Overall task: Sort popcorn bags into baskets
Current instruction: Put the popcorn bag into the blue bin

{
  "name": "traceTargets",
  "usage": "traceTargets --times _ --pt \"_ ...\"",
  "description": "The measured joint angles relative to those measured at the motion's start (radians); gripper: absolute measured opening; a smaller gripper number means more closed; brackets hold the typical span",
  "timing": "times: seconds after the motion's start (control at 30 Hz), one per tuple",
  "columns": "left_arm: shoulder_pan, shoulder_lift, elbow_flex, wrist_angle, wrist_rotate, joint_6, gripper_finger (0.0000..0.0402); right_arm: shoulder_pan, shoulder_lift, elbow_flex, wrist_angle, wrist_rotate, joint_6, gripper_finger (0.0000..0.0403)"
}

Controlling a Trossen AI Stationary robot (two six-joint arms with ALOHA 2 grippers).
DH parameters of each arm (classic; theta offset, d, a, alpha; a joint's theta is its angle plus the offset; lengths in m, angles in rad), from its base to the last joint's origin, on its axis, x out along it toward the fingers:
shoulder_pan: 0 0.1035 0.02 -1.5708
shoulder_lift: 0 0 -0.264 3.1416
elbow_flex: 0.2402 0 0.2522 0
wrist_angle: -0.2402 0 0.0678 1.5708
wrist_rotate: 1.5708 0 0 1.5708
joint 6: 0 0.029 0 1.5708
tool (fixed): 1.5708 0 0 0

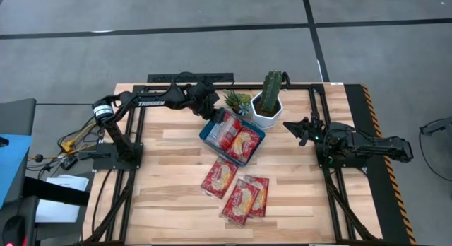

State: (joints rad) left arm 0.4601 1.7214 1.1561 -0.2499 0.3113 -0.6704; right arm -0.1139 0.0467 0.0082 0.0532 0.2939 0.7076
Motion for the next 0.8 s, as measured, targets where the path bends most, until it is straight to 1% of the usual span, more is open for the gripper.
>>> traceTargets --times 0.1,0.23,0.37,0.43,0.5,0.53,0.6,0.67,0.7,0.73,0.8 --pt "0.001 0.0 0.0 0.001 0.019 -0.019 0.0148 0.0 0.0 0.0 0.0 0.0 -0.002 0.0052" --pt "0.024 -0.008 0.021 -0.018 0.122 -0.048 0.0193 0.0 0.0 0.0 0.0 0.0 -0.002 0.0052" --pt "0.018 -0.043 0.097 -0.13 0.195 -0.031 0.0207 0.0 0.0 0.0 0.0 -0.001 -0.002 0.0052" --pt "-0.013 -0.072 0.14 -0.24 0.208 -0.003 0.0205 0.0 0.0 0.0 0.0 -0.001 -0.002 0.0052" --pt "-0.059 -0.118 0.173 -0.364 0.197 0.027 0.0201 0.0 0.0 0.0 0.0 -0.002 -0.002 0.0052" --pt "-0.092 -0.147 0.18 -0.406 0.171 0.032 0.0199 0.0 0.0 0.0 -0.001 -0.002 -0.003 0.0052" --pt "-0.168 -0.201 0.18 -0.498 0.076 0.02 0.0196 0.0 0.0 0.0 0.0 -0.002 -0.007 0.0052" --pt "-0.266 -0.238 0.178 -0.544 -0.072 -0.022 0.0195 0.0 0.0 0.0 0.0 -0.002 -0.011 0.0052" --pt "-0.315 -0.252 0.168 -0.544 -0.144 -0.049 0.0195 0.0 0.0 0.0 -0.001 -0.002 -0.011 0.0052" --pt "-0.36 -0.264 0.151 -0.529 -0.195 -0.085 0.0195 0.0 0.0 0.0 -0.001 -0.002 -0.012 0.0052" --pt "-0.439 -0.274 0.098 -0.462 -0.271 -0.16 0.0195 0.0 0.0 0.0 -0.001 -0.001 -0.012 0.0052"
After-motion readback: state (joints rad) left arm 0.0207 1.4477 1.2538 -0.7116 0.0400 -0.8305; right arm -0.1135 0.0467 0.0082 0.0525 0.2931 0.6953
